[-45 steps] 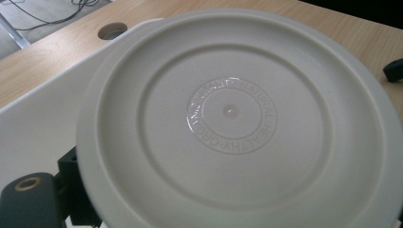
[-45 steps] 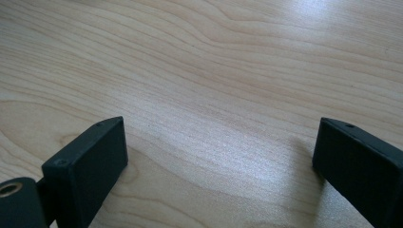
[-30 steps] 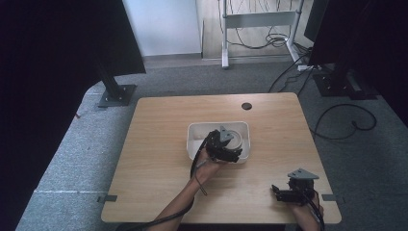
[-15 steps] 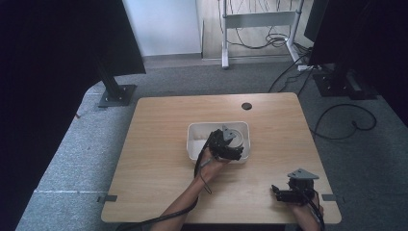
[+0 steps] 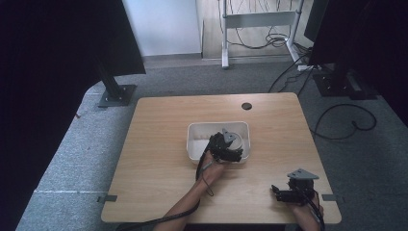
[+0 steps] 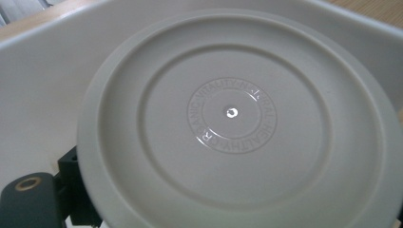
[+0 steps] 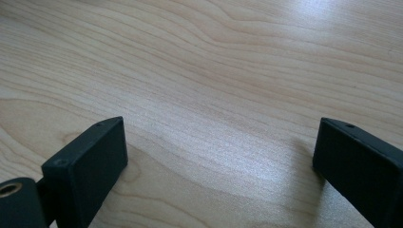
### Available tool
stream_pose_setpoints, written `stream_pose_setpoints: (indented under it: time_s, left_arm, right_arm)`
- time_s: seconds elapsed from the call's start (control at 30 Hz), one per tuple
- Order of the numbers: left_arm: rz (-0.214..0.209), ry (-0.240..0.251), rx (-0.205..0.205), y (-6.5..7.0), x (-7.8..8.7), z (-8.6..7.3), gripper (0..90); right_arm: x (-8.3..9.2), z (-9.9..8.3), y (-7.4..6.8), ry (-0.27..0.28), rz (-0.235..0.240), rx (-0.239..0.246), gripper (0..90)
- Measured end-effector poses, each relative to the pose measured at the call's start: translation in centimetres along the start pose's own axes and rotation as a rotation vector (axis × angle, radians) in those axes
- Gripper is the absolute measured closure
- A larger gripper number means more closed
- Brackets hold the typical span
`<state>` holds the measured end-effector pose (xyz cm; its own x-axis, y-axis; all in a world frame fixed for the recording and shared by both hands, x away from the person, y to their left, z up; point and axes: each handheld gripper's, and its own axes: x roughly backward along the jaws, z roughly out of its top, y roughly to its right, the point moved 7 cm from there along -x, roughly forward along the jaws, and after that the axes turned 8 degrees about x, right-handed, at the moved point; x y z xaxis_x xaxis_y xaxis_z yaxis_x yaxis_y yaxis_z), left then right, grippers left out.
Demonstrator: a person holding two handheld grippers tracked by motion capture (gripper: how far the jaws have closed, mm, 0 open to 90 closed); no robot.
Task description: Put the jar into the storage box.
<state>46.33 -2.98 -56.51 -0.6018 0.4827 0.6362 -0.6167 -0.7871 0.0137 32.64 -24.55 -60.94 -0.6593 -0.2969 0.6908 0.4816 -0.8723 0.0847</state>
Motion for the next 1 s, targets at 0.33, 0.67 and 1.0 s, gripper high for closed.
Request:
stream_pose_setpoints:
  time_s: [0.33,0.67,1.0]
  left_arm:
    - [-0.018,-0.008,0.087,-0.7,-0.2,-0.3,9.9]
    - [-0.023,-0.014,0.059,-0.7,-0.1,-0.3,5.9]
    - [-0.040,0.009,0.048,-0.9,0.9,0.0,3.5]
  right_arm:
    - [0.0,0.0,-0.1,0.001,0.004,0.003,3.9]
    - [0.0,0.0,-0.1,0.001,0.005,0.003,3.9]
    - [0.0,0.0,-0.1,0.001,0.005,0.004,3.9]
